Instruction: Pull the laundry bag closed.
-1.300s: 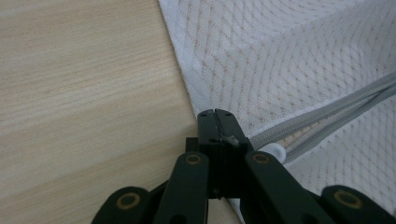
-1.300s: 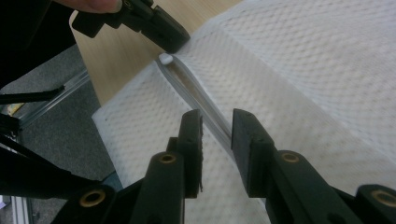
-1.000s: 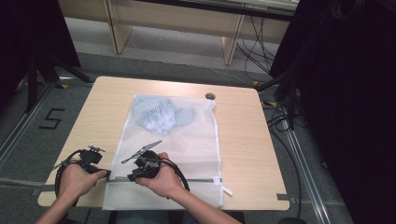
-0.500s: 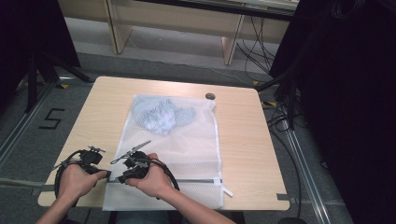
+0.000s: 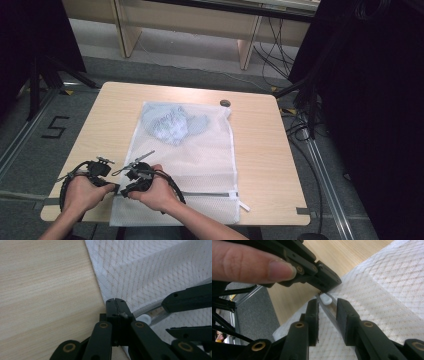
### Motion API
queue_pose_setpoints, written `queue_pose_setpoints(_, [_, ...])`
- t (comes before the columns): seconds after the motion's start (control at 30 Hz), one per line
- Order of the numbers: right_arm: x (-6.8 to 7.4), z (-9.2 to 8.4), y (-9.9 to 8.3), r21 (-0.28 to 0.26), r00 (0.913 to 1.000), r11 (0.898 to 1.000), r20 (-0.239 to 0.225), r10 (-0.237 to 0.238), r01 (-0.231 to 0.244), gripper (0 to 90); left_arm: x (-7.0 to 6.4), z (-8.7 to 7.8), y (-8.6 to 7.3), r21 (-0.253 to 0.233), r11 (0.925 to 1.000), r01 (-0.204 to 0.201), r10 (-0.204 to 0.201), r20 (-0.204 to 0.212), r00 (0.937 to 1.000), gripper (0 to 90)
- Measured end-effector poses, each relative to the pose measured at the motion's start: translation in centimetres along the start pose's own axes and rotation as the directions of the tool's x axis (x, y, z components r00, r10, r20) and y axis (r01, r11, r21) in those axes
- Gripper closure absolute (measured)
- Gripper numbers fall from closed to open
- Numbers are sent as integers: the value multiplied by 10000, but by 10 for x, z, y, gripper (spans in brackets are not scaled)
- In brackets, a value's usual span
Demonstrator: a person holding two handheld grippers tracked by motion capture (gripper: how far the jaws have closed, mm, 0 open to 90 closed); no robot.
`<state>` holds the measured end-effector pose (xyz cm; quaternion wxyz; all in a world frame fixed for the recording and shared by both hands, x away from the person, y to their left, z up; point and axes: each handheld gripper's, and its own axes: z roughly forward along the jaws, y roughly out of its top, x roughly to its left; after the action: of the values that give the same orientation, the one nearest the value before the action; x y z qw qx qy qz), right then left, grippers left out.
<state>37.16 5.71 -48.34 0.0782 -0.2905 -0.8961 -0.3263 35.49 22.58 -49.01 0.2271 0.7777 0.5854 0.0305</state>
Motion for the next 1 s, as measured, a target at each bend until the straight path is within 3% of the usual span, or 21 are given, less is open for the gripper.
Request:
queue_pose_setpoints(0.03, [3, 2, 1, -65, 9990, 9992, -234, 390, -392, 723, 0, 0, 0, 8, 10000, -6, 6, -2, 10000, 898])
queue_pose_setpoints(0.2, [1, 4, 5, 10, 9993, 9994, -164, 342, -342, 725, 0, 1, 1, 5, 10000, 23, -23, 5, 10000, 898])
queue_pose_setpoints(0.23, [0, 6, 7, 44, 9979, 9988, -415, 489, -487, 729, 1, 0, 1, 55, 10000, -38, 38, 67, 10000, 898])
queue_pose_setpoints(0.3, [-2, 7, 7, 141, 9996, 9996, -160, 233, -230, 738, 1, 0, 1, 45, 10000, -30, 30, 72, 10000, 898])
queue_pose_setpoints(0.33, [-2, 8, 7, 277, 9988, 9988, -245, 420, -413, 742, 1, 0, 1, 43, 10000, -34, 34, 66, 10000, 898])
queue_pose_setpoints(0.77, [0, 15, 11, 340, 9989, 9986, -222, 418, -410, 816, 2, 0, 0, 71, 9999, -81, 81, 60, 9999, 898])
queue_pose_setpoints(1.0, [-1, 15, 10, 278, 9978, 9979, -301, 593, -584, 776, 2, 0, 0, 105, 9999, -76, 75, 112, 9999, 898])
